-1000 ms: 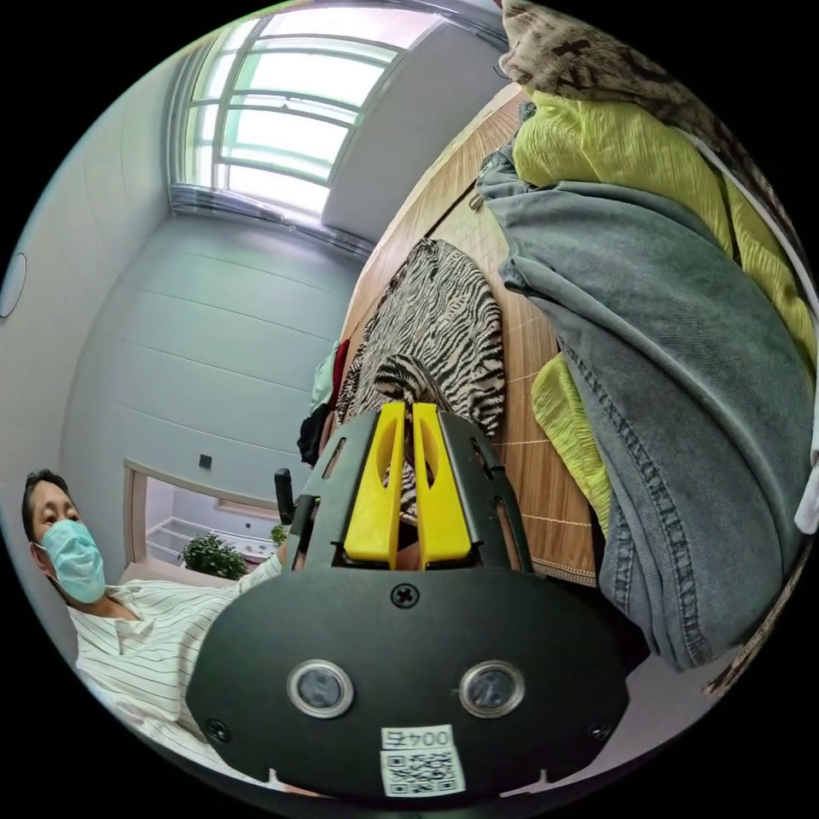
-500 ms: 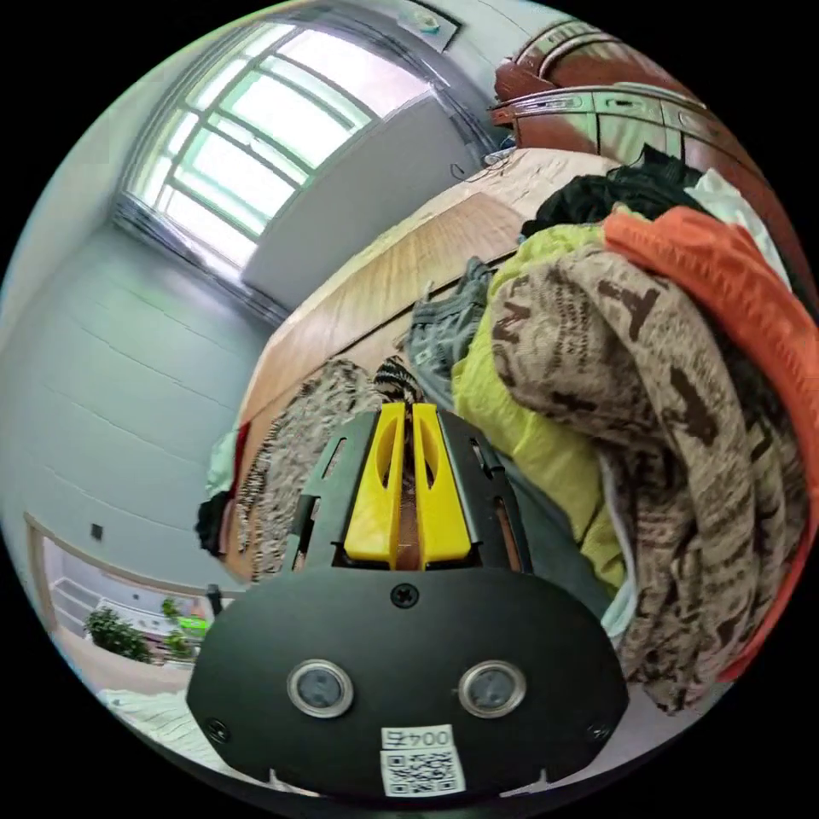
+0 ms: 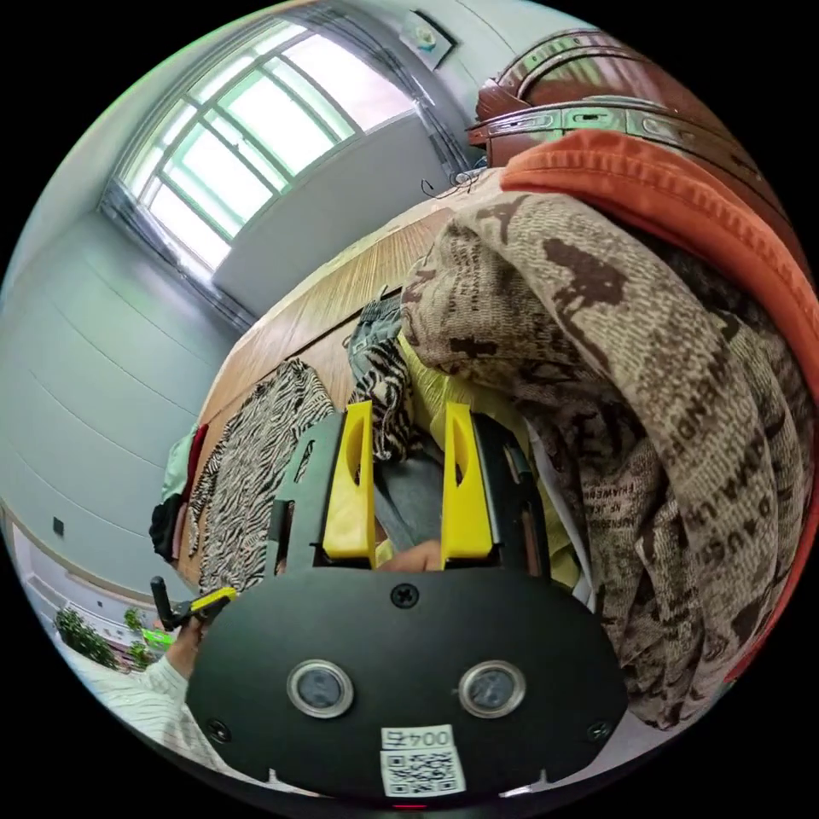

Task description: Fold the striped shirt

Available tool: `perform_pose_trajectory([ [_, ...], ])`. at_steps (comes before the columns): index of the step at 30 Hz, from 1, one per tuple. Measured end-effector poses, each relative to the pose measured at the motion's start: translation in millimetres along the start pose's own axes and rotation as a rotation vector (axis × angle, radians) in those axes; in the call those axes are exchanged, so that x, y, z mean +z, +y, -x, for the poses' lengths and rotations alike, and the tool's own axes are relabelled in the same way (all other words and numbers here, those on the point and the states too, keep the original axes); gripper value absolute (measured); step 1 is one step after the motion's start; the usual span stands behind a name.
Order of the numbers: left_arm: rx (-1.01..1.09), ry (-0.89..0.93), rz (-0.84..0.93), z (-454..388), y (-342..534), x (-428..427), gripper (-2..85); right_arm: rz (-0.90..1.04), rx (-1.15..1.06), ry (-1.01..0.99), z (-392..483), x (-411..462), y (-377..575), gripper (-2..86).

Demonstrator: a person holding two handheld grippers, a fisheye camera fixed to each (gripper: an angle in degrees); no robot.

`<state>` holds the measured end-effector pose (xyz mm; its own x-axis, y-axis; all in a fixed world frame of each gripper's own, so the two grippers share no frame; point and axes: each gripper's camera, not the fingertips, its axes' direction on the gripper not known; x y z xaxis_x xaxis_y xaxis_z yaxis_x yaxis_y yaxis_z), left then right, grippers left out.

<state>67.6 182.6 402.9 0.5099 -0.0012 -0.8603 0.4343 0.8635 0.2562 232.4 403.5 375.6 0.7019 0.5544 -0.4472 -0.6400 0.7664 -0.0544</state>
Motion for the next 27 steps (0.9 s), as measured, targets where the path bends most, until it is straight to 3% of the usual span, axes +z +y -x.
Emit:
perform_pose_trajectory([
  [5,-0.006,0.005,0.010,6.1,-8.4,11.5,1.5,0.050,-0.186,0.184,50.0,25.7,-4.0,15.1],
  [9,-0.008,0.007,0.010,10.4,-12.9,18.9,1.5,0.163,-0.238,0.441,64.0,55.3,-16.1,7.5],
  [11,-0.013,0.015,0.009,14.2,-15.9,23.7,1.5,0.171,-0.262,0.458,63.4,57.1,-17.5,3.8],
  [22,-0.002,0.079,0.048,27.5,-40.5,37.8,2.6,0.140,-0.245,0.150,93.4,-43.4,-100.2,-0.7],
  [27,0.026,0.205,-0.103,24.5,-79.6,17.8,2.8,-0.001,-0.177,-0.013,100.7,-95.6,-163.4,-0.8],
])
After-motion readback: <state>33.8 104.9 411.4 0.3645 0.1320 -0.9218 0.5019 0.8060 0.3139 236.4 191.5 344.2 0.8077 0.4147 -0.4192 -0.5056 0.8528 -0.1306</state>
